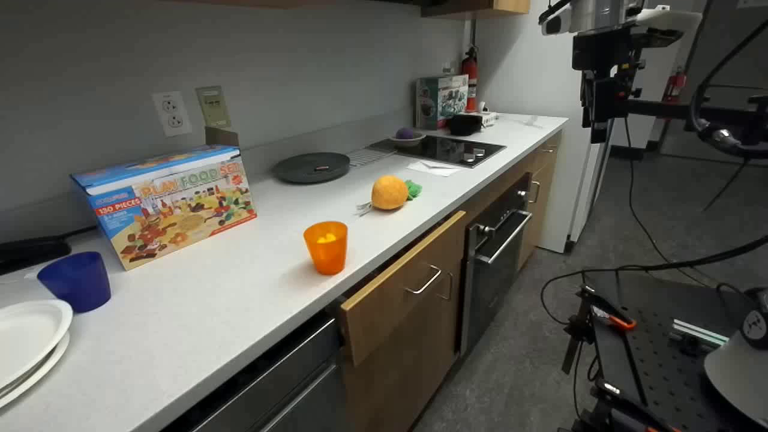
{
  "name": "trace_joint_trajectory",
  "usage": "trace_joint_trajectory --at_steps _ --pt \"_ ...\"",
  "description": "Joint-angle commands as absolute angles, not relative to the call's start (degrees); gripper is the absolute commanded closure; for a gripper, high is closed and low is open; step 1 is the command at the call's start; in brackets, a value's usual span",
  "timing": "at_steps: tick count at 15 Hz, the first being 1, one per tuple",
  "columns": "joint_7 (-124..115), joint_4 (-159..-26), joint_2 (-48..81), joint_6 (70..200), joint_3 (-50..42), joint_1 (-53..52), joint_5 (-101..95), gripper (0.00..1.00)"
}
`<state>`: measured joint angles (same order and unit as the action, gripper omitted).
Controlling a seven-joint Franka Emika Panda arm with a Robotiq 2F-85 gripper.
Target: Open the drawer and put the pineapple plushie in it.
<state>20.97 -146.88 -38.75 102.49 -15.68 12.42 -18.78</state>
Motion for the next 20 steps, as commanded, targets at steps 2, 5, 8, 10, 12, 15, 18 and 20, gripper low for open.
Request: trace_joint_trajectory --at_steps 2,5,8,10,12,15,18,20 --pt "20.7 -146.8 -38.7 102.3 -16.0 11.9 -19.0 0.0" --pt "20.7 -146.8 -38.7 102.3 -16.0 11.9 -19.0 0.0" --pt "20.7 -146.8 -38.7 102.3 -16.0 11.9 -19.0 0.0" --pt "20.7 -146.8 -38.7 102.3 -16.0 11.9 -19.0 0.0" --pt "20.6 -146.7 -38.5 102.7 -16.1 11.7 -18.4 0.0" --pt "18.9 -146.0 -36.1 104.5 -15.8 11.0 -17.1 0.0" --pt "16.4 -145.1 -32.6 108.2 -15.3 10.1 -15.3 0.0" --pt "14.3 -144.4 -29.8 111.5 -15.0 9.6 -12.9 0.0"
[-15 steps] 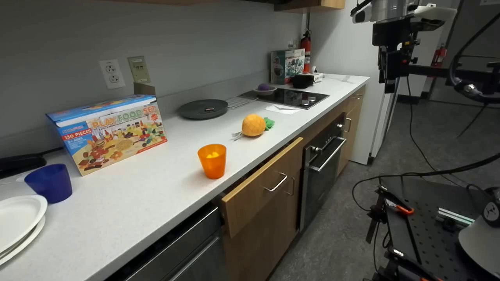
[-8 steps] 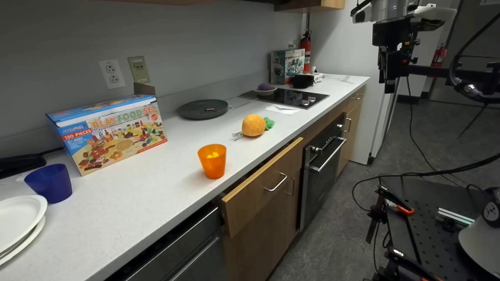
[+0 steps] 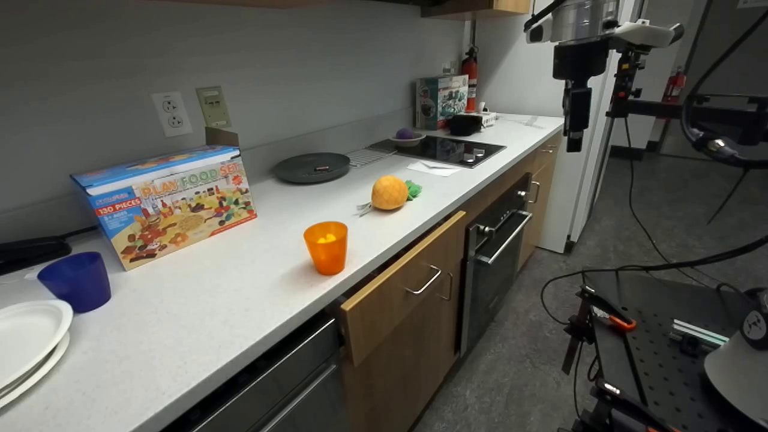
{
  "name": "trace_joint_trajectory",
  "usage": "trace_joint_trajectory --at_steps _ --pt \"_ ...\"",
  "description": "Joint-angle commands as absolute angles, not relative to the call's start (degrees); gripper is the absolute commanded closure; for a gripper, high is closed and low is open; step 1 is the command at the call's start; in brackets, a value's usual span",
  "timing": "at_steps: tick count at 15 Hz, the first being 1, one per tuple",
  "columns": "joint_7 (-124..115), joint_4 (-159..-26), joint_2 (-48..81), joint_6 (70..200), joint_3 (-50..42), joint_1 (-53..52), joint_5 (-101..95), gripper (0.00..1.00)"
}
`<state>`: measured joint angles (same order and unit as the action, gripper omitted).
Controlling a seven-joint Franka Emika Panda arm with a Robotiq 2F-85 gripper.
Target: Open the drawer and put the pineapple plushie in it.
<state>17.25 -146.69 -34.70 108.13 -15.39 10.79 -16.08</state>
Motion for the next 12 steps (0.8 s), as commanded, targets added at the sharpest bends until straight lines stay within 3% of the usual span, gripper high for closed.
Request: trace_joint_trajectory --at_steps 1,12 --pt "12.4 -144.0 -28.0 113.6 -14.6 9.5 -11.6 0.0" --pt "-10.2 -139.0 -6.8 131.6 -8.5 9.3 -1.3 0.0"
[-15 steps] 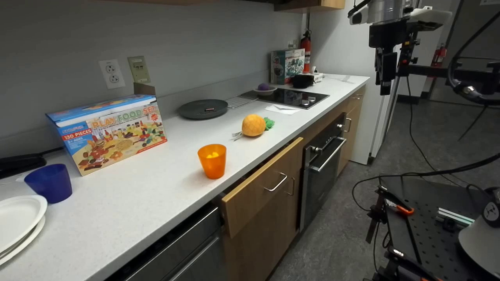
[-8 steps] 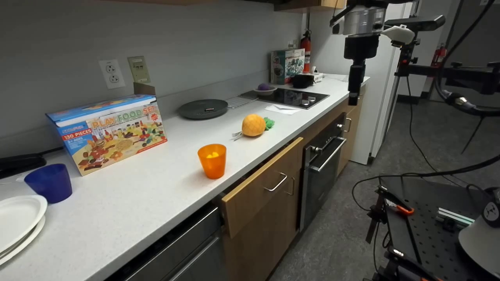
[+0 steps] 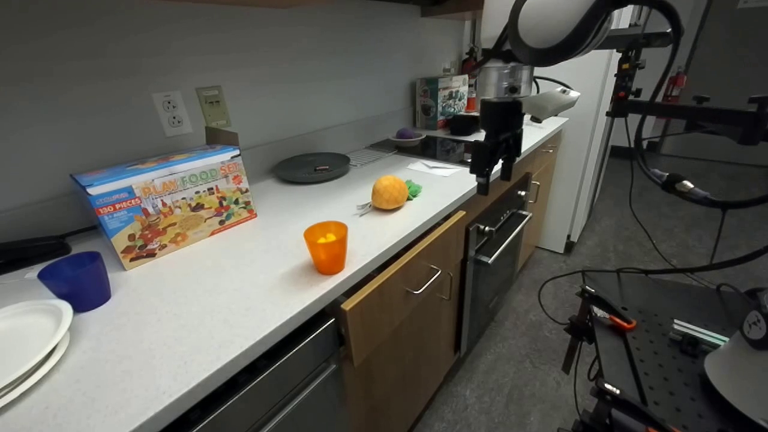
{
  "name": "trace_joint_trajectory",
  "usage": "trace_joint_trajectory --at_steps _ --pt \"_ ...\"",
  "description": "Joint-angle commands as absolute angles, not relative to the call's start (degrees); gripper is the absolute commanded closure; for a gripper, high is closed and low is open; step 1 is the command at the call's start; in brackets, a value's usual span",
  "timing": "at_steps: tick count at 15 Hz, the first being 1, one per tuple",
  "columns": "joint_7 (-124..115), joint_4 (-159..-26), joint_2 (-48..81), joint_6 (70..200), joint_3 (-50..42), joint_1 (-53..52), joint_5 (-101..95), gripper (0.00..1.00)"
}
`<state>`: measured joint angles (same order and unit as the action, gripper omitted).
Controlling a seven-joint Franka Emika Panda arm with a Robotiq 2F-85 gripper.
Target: Open the drawer and put the pineapple plushie in it.
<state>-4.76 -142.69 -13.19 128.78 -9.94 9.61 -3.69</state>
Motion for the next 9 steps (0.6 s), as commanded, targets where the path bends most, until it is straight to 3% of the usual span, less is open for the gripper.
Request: trace_joint_trajectory --at_steps 1,9 --pt "-12.0 -138.2 -4.8 132.6 -8.3 9.2 -0.1 0.0" --pt "-18.7 -134.2 7.7 137.9 -7.7 8.8 10.9 0.0"
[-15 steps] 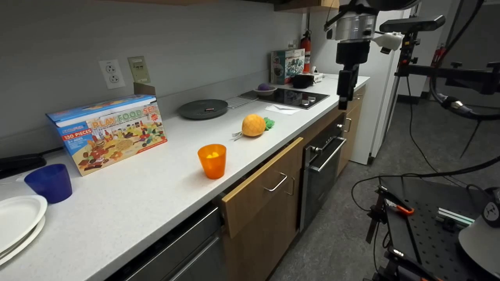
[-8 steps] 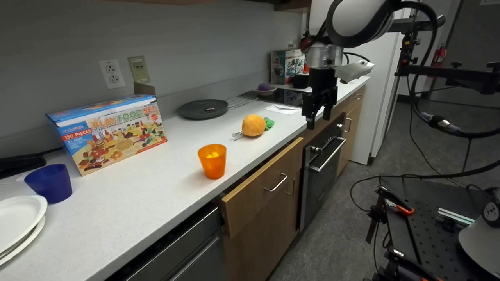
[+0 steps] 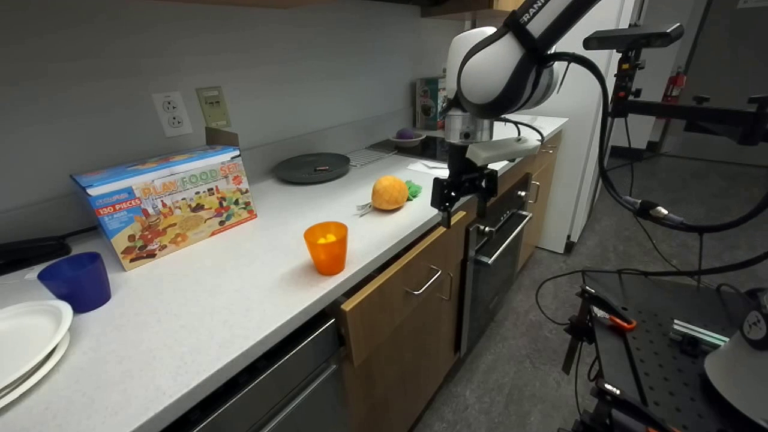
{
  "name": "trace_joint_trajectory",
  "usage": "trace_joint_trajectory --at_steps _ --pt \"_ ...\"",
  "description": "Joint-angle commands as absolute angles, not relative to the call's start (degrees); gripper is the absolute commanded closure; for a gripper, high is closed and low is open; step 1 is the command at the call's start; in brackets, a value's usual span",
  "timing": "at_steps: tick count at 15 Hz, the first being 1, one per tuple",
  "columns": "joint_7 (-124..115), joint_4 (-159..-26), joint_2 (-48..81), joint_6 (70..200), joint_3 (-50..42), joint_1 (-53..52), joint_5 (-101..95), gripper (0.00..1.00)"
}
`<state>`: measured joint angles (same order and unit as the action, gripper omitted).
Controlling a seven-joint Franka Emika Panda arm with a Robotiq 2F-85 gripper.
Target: Open the drawer and put the pineapple plushie in it.
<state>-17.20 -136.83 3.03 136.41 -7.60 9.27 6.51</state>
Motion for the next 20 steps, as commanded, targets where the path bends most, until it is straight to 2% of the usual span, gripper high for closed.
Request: trace_joint_trajectory --at_steps 1,20 --pt "-19.2 -134.0 8.9 138.4 -7.7 8.8 11.9 0.0" --pt "-24.9 -137.2 15.6 146.7 -7.7 7.3 16.5 0.0"
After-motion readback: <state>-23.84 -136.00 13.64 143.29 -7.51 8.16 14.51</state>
